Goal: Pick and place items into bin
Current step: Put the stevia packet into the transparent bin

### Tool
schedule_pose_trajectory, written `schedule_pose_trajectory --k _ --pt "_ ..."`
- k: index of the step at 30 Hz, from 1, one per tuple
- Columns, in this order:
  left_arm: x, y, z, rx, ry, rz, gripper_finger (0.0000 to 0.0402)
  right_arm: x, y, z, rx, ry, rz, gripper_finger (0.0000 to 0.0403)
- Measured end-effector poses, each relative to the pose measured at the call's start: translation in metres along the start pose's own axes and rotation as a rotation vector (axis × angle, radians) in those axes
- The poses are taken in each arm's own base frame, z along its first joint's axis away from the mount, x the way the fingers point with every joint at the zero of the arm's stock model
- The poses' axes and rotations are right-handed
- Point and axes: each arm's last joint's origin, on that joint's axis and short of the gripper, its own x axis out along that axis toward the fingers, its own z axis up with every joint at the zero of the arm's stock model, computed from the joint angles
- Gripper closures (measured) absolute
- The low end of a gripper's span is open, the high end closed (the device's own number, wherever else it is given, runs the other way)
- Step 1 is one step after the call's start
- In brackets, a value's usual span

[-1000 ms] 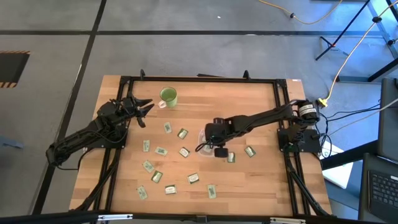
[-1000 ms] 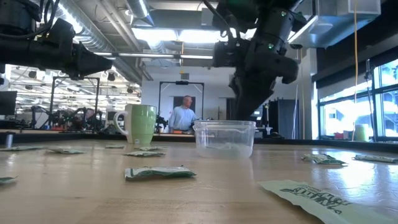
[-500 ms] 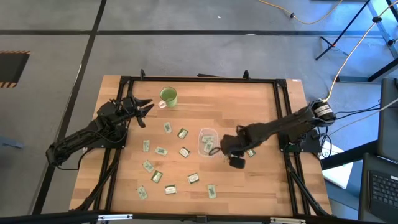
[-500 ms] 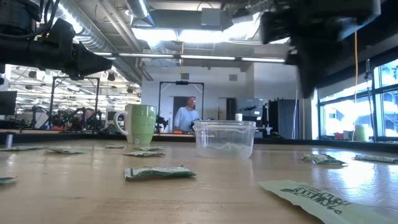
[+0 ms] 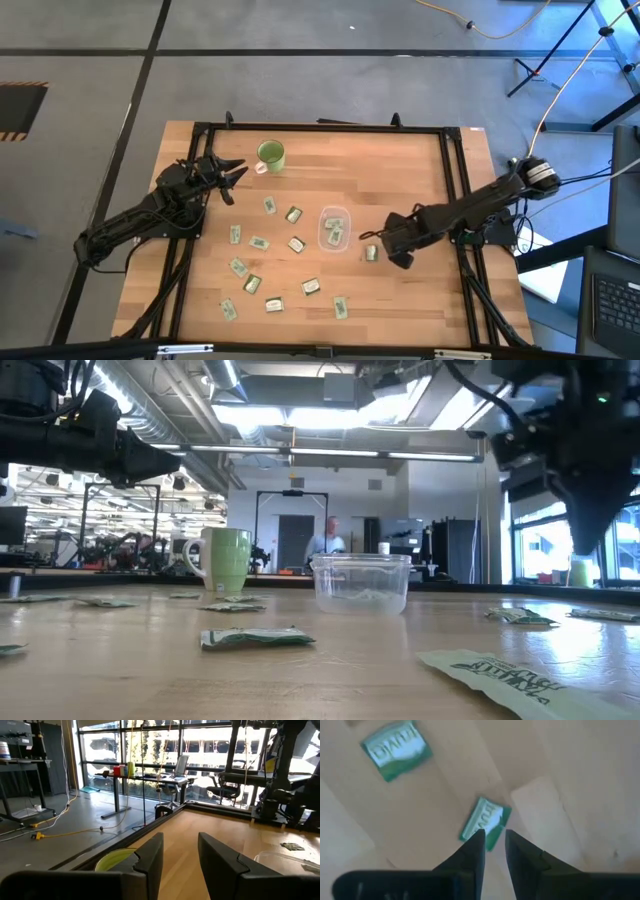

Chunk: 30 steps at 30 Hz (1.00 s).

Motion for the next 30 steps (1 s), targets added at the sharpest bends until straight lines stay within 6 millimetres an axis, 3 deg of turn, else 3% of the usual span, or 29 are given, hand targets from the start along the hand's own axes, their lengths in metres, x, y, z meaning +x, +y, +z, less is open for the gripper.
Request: schedule_pose_trajectory --k 9,25,30 --pt "0.000 0.000 0.000 -0.002 0.000 0.000 0.0286 0.029 -0.005 -0.012 0.019 0.015 0.075 0.0325" --pt "0.000 0.000 0.000 -0.001 0.000 0.000 0.0286 0.055 -0.013 -0.025 0.072 0.045 0.116 0.0325" --pt "0.000 0.000 0.000 -0.001 0.000 0.000 0.0286 0.058 -0.015 -0.027 0.094 0.053 0.105 0.0353"
